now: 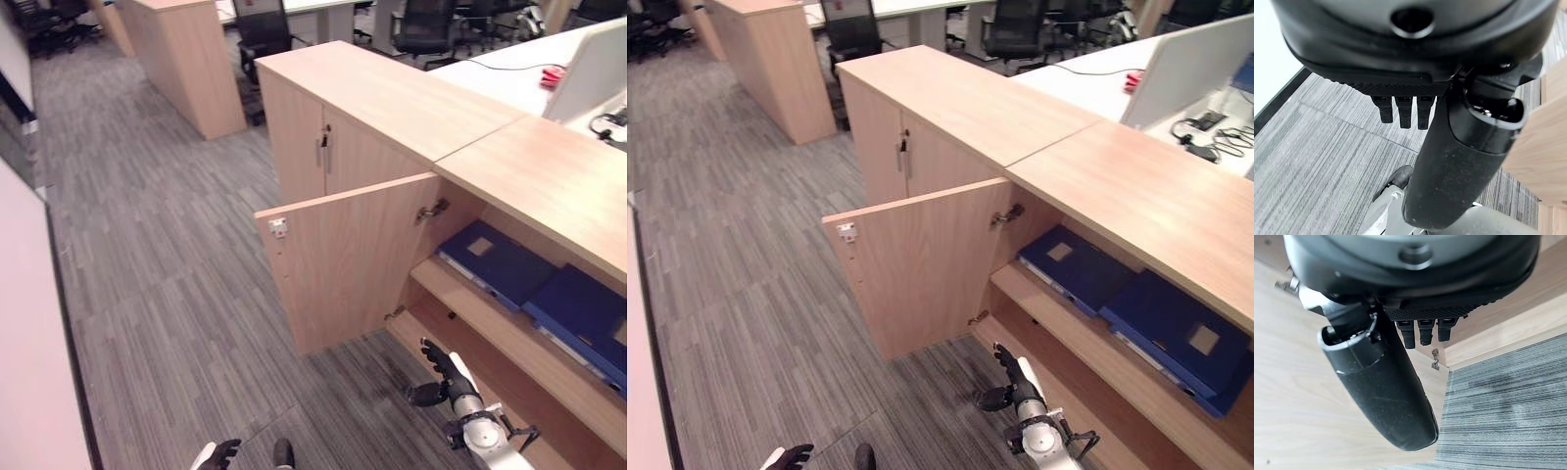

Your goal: Put the empty folder in the office cabinet

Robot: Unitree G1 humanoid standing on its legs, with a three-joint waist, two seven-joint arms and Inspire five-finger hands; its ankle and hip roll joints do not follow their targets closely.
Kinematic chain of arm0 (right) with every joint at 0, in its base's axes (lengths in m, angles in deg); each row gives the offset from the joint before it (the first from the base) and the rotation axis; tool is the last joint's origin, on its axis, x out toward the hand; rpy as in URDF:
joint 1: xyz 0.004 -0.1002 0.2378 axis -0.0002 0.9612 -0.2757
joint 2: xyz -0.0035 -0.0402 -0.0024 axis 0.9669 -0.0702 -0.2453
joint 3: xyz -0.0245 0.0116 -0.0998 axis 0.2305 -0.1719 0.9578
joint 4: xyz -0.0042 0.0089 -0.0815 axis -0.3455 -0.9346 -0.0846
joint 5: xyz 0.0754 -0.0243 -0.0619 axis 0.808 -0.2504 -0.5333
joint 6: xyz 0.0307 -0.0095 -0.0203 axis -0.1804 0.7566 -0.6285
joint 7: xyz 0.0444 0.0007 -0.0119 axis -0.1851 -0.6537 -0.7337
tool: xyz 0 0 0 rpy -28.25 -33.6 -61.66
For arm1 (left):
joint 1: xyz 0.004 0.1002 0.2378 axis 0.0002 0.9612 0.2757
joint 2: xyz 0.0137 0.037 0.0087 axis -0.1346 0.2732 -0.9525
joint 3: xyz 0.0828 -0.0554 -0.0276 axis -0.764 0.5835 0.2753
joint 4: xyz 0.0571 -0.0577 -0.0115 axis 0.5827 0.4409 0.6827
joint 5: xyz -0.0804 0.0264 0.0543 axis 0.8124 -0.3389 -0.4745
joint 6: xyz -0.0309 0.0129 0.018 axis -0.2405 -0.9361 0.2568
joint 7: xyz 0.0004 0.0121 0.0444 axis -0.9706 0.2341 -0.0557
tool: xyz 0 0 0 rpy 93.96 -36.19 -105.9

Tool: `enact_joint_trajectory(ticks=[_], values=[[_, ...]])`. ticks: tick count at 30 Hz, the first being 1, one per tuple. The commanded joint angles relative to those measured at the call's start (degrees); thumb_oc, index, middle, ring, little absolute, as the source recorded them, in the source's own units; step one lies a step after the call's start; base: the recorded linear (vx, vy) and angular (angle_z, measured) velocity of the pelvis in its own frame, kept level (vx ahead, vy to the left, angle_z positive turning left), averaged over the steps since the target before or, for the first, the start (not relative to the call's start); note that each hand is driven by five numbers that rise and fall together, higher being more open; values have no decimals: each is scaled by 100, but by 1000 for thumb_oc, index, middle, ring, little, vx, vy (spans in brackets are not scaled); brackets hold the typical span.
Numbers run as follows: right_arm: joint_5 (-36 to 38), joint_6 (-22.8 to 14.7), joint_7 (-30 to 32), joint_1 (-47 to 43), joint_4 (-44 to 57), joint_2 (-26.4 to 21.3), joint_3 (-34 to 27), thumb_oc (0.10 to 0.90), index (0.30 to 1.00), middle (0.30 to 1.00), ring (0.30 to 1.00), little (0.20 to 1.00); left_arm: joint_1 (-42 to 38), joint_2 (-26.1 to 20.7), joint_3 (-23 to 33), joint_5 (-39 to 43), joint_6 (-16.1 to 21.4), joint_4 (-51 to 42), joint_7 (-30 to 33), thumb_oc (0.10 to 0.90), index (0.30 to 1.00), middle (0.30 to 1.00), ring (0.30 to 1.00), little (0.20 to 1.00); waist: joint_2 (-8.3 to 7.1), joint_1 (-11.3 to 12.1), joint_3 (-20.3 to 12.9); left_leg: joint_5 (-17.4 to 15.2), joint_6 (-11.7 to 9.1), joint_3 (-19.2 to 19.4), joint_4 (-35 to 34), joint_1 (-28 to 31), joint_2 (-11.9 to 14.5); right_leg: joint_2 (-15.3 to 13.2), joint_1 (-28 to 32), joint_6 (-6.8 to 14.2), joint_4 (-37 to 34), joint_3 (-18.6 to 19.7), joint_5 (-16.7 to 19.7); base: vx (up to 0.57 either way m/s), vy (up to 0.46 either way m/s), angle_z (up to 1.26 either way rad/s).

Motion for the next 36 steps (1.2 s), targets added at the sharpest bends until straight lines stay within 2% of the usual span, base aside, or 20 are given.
enact_joint_trajectory(ticks=[1,2,3,4,5,7,8,10,12,13,20,27,30,32,34,36], values=[[-40,-318,223,-577,437,-204,-337,800,900,900,900,900,-208,-125,-109,-138,124,-302,9,800,900,900,900,900,198,194,34,-560,-279,-188,168,397,405,-421,-425,355,640,157,263,55,249,35],[-55,-299,229,-638,371,-92,-370,800,900,900,900,900,-181,-222,5,-98,105,-479,-3,800,900,900,900,900,140,243,116,-694,-113,-171,154,440,195,-678,-639,399,1087,251,566,55,329,23],[-63,-266,258,-755,276,21,-348,800,900,900,900,900,-120,-307,160,4,93,-690,36,800,900,900,900,900,146,301,217,-750,17,-79,120,487,102,-852,-919,454,1562,301,897,64,414,32],[-52,-271,285,-737,263,81,-349,800,900,900,900,900,-116,-334,213,53,81,-768,56,800,900,900,900,900,167,294,253,-731,74,-77,94,470,69,-777,-1073,475,1715,430,932,43,310,15],[-25,-277,284,-688,249,126,-374,800,900,900,900,900,-92,-351,279,108,81,-864,72,800,900,900,900,900,197,268,278,-764,100,-135,77,509,42,-618,-1177,463,1809,652,810,52,245,5],[85,-304,269,-567,296,155,-376,800,900,900,900,900,-166,-337,333,241,72,-819,145,800,900,900,900,900,246,119,282,-742,159,-301,34,520,-59,87,-1375,303,1596,1243,198,102,206,4],[138,-317,300,-467,356,151,-388,800,900,900,900,900,-289,-358,289,286,67,-817,179,800,900,900,900,900,268,61,258,-729,172,-358,16,516,-111,466,-1388,186,1355,1419,-119,144,113,34],[129,-331,309,-323,359,154,-411,800,900,900,900,900,-341,-335,301,353,66,-912,199,800,900,900,900,900,261,15,243,-771,207,-526,-4,558,-242,649,-1378,136,1123,1545,-193,145,27,63],[143,-359,265,-148,338,203,-400,800,900,900,900,900,-560,-207,392,483,111,-220,287,800,900,900,900,900,187,-95,214,-852,221,-644,-13,657,-339,796,-1225,84,840,1889,-253,168,-42,95],[123,-380,211,-7,374,166,-379,800,900,900,900,900,-653,-89,582,705,125,63,383,800,900,900,900,900,128,-110,127,-861,208,-650,-14,694,-358,823,-1140,72,628,2008,-113,140,-47,97],[36,-405,151,215,350,108,-362,800,900,900,900,900,-637,3,654,955,269,-40,415,800,900,900,900,900,58,-118,-41,-941,150,-651,-14,876,-313,818,-710,75,153,1845,-40,96,-51,2],[-40,-400,150,354,390,120,-275,800,900,900,900,900,-899,50,835,1892,520,-783,592,800,900,900,900,900,7,-245,-192,-1035,65,-594,-14,1102,-236,817,-396,79,-138,1776,-19,68,-53,0],[-44,-403,117,331,363,99,-206,800,900,900,900,900,-1189,-100,832,2127,611,-1051,590,800,900,900,900,900,22,-335,-239,-1048,36,-524,-14,1185,-203,823,-322,69,-195,1828,-3,52,-22,-16],[-22,-407,11,340,429,29,-73,800,900,900,900,900,-1808,-429,793,2347,640,-1308,639,800,900,900,900,900,58,-492,-295,-1064,4,-419,-14,1270,-167,824,-313,72,-222,1903,19,37,-15,-26],[-28,-412,-27,357,463,2,-21,800,900,900,900,900,-2027,-529,775,2407,655,-1324,631,800,900,900,900,900,68,-546,-312,-1071,-5,-391,-14,1289,-157,825,-312,75,-224,1927,24,24,-8,-15],[-18,-432,-137,401,501,-72,68,800,900,900,900,900,-2613,-866,720,2464,680,-1195,605,800,900,900,900,900,94,-675,-331,-1074,-28,-307,-14,1318,-134,834,-330,87,-222,1990,41,9,-8,-16]])
